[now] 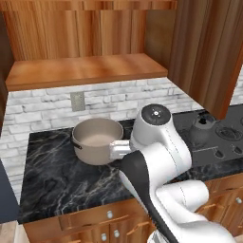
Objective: Pick the kettle from the cabinet and place it on a stove burner. Then pick the pot from the counter and place it on another stove burner. Finally, turn both burners on.
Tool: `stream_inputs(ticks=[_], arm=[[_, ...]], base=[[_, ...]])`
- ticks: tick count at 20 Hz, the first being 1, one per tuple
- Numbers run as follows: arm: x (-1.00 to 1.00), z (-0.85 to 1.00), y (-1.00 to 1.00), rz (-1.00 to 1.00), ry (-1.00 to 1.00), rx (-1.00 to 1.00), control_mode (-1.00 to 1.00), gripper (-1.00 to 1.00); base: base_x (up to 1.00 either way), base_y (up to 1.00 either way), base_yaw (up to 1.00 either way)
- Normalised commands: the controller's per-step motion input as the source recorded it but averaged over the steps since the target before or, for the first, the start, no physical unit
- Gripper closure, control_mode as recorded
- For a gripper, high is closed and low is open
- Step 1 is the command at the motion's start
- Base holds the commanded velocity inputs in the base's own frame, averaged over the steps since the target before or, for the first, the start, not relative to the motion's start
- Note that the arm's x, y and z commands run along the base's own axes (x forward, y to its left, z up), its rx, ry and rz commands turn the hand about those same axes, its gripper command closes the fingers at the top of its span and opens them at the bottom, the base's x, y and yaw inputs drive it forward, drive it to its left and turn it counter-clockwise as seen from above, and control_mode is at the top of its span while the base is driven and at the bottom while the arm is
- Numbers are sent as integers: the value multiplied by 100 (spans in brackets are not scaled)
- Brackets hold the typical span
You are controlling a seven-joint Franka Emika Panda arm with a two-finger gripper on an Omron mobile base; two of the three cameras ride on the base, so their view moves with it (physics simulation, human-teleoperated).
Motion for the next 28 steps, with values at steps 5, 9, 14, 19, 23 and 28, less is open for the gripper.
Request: stream_inputs(ticks=[5, 9, 14, 19, 23, 28], arm=[[68, -3, 20, -16, 0, 0, -100, -100], [52, -5, 22, -16, 0, 0, -100, -100], [36, -2, 10, -15, 0, 2, -100, -100], [31, -1, 2, -14, 0, 6, -100, -100], [20, -9, 1, -9, 0, 6, -100, -100], [10, -26, 0, -5, 0, 1, -100, -100]], base=[[0, 0, 0], [0, 0, 0], [0, 0, 0], [0, 0, 0], [0, 0, 0], [0, 0, 0]])
